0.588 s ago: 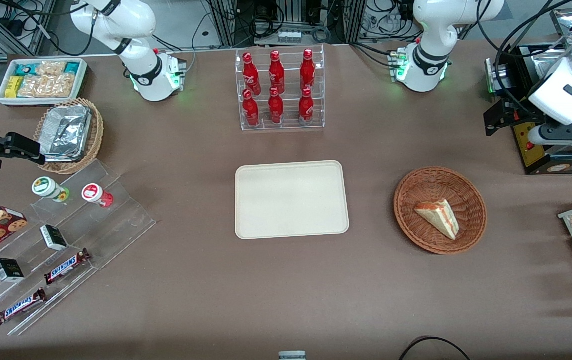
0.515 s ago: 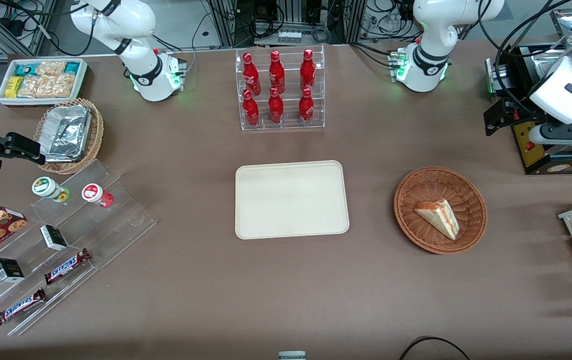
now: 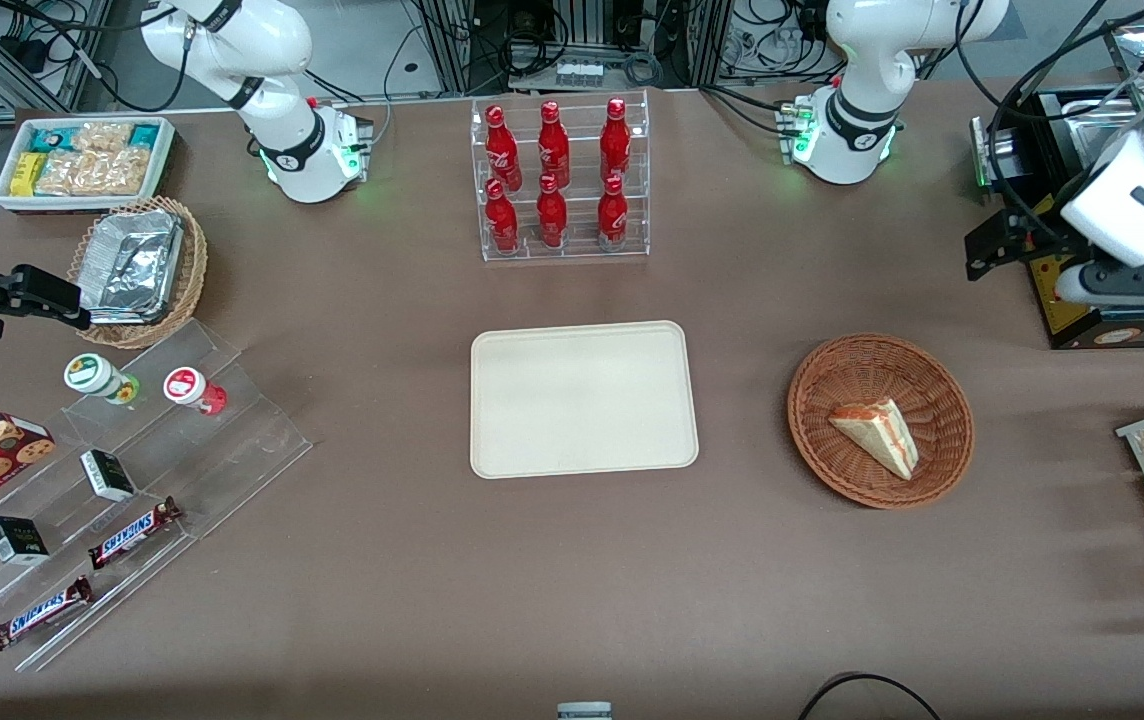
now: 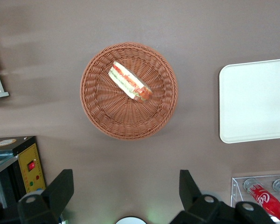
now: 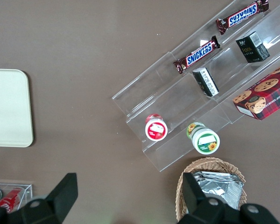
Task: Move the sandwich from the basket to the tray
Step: 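Move the left gripper down over the wrapped sandwich in the wicker basket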
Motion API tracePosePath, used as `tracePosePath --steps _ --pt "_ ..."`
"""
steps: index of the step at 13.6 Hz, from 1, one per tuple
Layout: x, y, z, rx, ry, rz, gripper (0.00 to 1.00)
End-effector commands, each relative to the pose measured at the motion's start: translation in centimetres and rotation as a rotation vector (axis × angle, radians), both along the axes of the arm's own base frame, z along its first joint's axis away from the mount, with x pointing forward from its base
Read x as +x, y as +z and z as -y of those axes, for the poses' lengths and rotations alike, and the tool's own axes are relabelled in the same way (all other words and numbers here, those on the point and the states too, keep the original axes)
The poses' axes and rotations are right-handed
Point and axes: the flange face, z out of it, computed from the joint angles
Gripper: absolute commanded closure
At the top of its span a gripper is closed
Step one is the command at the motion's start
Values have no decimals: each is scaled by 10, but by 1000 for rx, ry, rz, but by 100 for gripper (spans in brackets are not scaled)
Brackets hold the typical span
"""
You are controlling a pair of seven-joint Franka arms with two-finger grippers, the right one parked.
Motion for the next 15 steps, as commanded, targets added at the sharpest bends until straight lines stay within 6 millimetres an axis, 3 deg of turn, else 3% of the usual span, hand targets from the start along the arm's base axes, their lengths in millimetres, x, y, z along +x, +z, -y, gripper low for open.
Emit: tracePosePath --steps 1,4,15 --pt "4 -37 1 -2 12 9 0" --pt "3 -76 0 -1 39 35 0" --pt "-9 -229 -3 -21 385 159 0"
